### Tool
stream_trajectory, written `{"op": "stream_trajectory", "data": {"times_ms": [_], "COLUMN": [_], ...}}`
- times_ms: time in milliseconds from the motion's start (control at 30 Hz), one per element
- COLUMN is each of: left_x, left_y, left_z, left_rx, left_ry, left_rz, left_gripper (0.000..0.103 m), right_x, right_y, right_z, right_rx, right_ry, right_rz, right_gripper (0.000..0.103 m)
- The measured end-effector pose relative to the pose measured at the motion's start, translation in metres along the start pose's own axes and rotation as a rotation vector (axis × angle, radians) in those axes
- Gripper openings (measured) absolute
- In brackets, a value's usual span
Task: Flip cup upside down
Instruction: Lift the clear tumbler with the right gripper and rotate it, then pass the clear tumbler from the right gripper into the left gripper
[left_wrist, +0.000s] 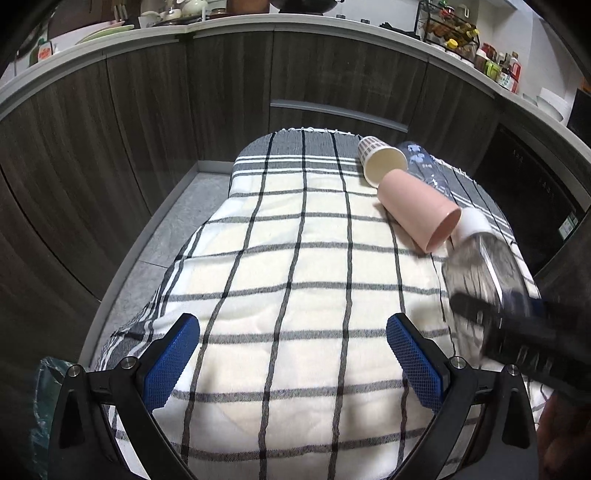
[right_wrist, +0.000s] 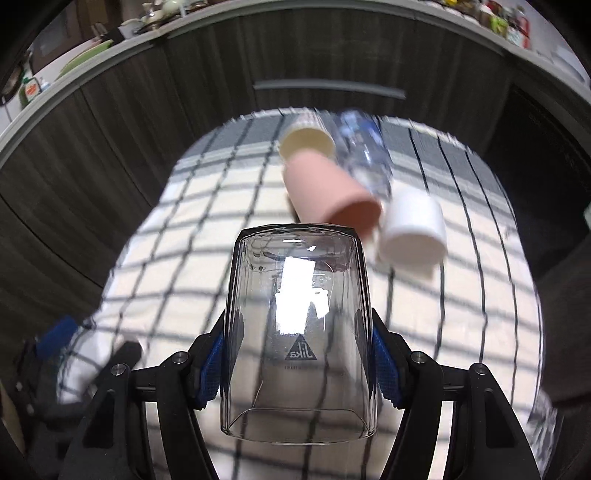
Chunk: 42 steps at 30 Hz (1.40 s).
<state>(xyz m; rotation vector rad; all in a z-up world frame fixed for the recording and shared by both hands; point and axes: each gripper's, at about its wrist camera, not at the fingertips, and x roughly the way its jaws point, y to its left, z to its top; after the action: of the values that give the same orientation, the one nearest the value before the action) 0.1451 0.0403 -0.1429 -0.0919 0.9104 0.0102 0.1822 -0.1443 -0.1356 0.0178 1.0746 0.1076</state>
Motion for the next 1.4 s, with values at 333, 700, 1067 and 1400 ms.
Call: {"op": "stream_trajectory", "data": {"times_ms": [333, 700, 1067, 1400], "left_x": [0.008, 0.01, -0.003, 0.003], "left_y": [0.0, 0.001, -0.022, -0.09], "left_z": [-0.013, -0.013, -0.005, 0.012], "left_rx": [0.01, 0.011, 0.039, 0.11], "left_ry": [0.025, 0.029, 0.017, 0.088], "left_rz": [0.041, 0.059, 0.057, -0.003], "left_gripper": [0.103, 0.103, 0.103, 0.103], "right_x": [0.022, 0.031, -0.02, -0.078], "right_y": [-0.004, 0.004, -0.018, -0.074], "right_z": [-0.048, -0.055, -0.049, -0.037], "right_rx": [0.072, 0.065, 0.097, 0.175], "right_ry": [0.077, 0.093, -0.059, -0.32], "right_rz": [-0.044, -0.075, -0.03, -0.193], "right_gripper": [0.067, 0.068, 0.084, 0.092]}}
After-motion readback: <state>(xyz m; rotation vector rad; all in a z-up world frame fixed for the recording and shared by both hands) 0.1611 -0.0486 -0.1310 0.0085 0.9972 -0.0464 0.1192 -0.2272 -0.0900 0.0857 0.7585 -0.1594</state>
